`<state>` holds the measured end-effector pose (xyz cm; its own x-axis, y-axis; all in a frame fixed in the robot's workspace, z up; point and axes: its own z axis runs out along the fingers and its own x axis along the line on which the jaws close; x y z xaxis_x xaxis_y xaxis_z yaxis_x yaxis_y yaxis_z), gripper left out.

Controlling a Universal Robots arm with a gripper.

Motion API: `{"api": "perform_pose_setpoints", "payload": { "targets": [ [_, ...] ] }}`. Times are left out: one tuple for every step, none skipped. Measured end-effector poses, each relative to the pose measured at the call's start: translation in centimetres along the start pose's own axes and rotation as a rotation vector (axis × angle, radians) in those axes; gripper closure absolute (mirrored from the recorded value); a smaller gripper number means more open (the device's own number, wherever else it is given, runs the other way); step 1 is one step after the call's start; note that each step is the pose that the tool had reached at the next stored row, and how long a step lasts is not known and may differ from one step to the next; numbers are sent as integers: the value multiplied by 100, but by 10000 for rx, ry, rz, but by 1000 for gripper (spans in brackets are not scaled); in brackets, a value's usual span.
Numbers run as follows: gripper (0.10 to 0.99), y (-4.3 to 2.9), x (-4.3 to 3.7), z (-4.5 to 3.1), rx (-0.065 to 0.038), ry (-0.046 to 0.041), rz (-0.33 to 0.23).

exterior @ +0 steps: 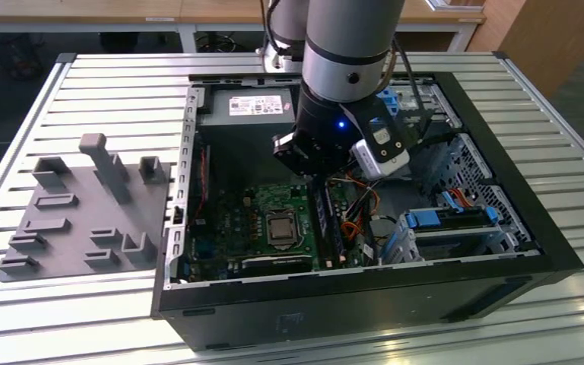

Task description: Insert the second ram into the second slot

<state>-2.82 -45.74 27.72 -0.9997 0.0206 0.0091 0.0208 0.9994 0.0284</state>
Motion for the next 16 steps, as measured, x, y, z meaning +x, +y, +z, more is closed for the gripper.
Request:
{"api": "perform_pose_setpoints", "payload": {
  "targets": [
    [949, 0, -1, 18, 0, 0, 1],
    [949, 0, -2, 36, 1, 0, 1],
    [949, -1, -3, 54, 1, 0, 1],
    [949, -1, -3, 70, 0, 0, 0],
    [949, -1, -3, 74, 1, 0, 0],
    [949, -1, -3, 80, 0, 3, 0],
    [949, -1, -3, 86, 0, 12, -2],
    [949, -2, -4, 97, 1, 26, -2],
    [949, -2, -3, 112, 0, 34, -1],
    [949, -2, -4, 127, 0, 37, -2],
    [949, -2, -6, 138, -1, 38, -14],
    [949, -3, -11, 148, -5, 39, -34],
    [949, -3, -19, 154, -13, 40, -62],
    [949, -3, -27, 158, -17, 40, -77],
    [949, -3, -28, 161, -17, 41, -78],
    [949, -3, -30, 165, -18, 41, -77]
  ]
}}
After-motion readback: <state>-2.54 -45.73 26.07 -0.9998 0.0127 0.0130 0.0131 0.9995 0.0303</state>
